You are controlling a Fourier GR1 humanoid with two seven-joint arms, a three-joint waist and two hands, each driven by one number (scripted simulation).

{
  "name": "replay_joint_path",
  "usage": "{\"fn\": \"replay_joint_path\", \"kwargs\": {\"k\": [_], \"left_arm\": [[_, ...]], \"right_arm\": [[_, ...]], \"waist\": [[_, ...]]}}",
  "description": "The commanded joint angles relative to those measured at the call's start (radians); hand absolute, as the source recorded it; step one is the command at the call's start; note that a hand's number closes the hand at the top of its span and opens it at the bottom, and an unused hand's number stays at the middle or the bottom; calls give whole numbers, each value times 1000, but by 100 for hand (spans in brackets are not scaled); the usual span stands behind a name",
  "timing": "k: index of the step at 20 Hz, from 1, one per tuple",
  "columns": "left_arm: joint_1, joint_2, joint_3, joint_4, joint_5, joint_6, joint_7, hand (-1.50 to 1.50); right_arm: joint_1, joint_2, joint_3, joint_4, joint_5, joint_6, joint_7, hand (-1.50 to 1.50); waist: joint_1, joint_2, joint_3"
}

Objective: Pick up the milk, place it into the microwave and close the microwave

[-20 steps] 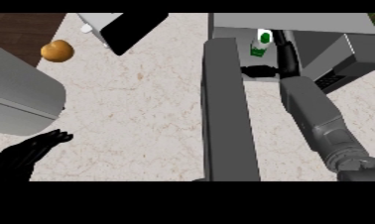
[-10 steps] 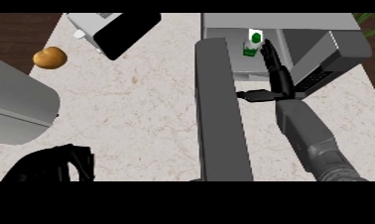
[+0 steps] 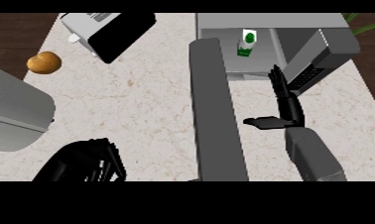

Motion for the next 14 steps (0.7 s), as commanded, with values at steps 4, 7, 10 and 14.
{"fn": "replay_joint_path", "kwargs": {"k": [4,7,10,14], "left_arm": [[-137,-2,-174,112,-117,159,-16,150],[-253,-2,-209,231,-119,187,-10,150],[-377,-2,-254,359,-194,239,-55,150],[-448,-2,-363,523,-207,314,-62,150]], "right_arm": [[207,-46,25,-222,-42,89,31,-150],[310,-29,50,-331,-49,91,42,-150],[381,5,80,-432,-51,88,63,-150],[525,-41,82,-536,-71,147,18,-150]], "waist": [[-18,-4,-1],[-21,-2,-1],[-25,-1,-2],[-29,2,-1]]}}
